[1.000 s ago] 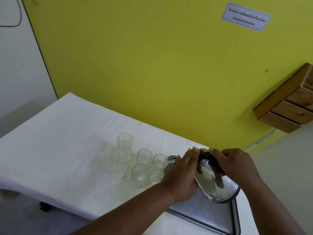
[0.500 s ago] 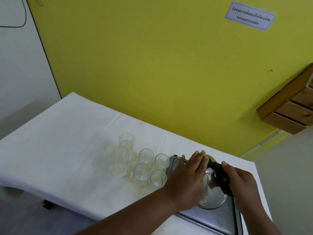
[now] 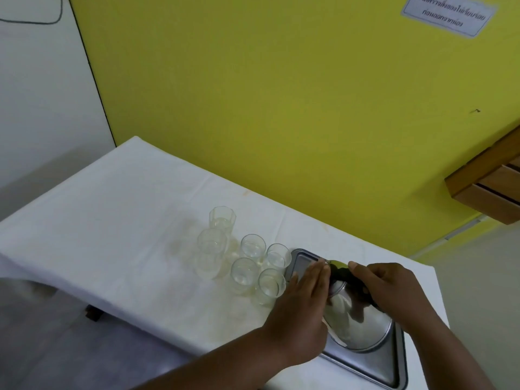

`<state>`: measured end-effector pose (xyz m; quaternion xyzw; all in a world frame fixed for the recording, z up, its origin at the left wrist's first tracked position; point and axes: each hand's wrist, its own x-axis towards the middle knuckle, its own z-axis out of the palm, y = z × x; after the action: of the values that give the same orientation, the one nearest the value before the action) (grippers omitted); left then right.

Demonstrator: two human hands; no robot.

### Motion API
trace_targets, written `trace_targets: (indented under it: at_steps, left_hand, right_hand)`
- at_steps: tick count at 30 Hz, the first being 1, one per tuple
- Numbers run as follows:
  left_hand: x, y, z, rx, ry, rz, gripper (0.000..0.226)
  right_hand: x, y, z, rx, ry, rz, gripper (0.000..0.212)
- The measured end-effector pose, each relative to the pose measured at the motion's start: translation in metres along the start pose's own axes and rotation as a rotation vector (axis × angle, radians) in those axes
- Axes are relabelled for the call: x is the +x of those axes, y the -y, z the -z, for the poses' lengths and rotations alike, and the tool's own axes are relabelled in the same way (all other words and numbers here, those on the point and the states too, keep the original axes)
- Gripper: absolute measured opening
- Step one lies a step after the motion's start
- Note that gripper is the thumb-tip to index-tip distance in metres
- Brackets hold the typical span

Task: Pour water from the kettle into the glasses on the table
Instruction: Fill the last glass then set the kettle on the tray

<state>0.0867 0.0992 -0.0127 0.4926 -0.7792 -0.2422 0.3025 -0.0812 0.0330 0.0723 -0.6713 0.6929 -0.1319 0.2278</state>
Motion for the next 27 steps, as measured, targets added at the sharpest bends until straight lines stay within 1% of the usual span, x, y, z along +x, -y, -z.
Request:
trace_targets:
  at_steps: [6,10,17,27]
  left_hand:
    - [-0.009,0.004,-0.005,-0.113,-0.022,0.077,0.087]
    - [-0.012,0.005,-0.008,-0.162,-0.042,0.106,0.089]
    - [-0.011,0.002,-0.007,-0.183,-0.096,0.085,0.087]
    - [-0.007,0.001,-0.004,-0.179,-0.101,0.064,0.09]
  right_hand:
    - [0.011,0.011,-0.006,-0.204,0.039,0.076,0.062]
    - [0.014,0.018,-0.005,-0.293,0.028,0.12,0.062]
    - [0.015,0.024,0.0,-0.348,0.034,0.151,0.061]
    - [0.016,0.028,0.007,-0.381,0.009,0.169,0.06]
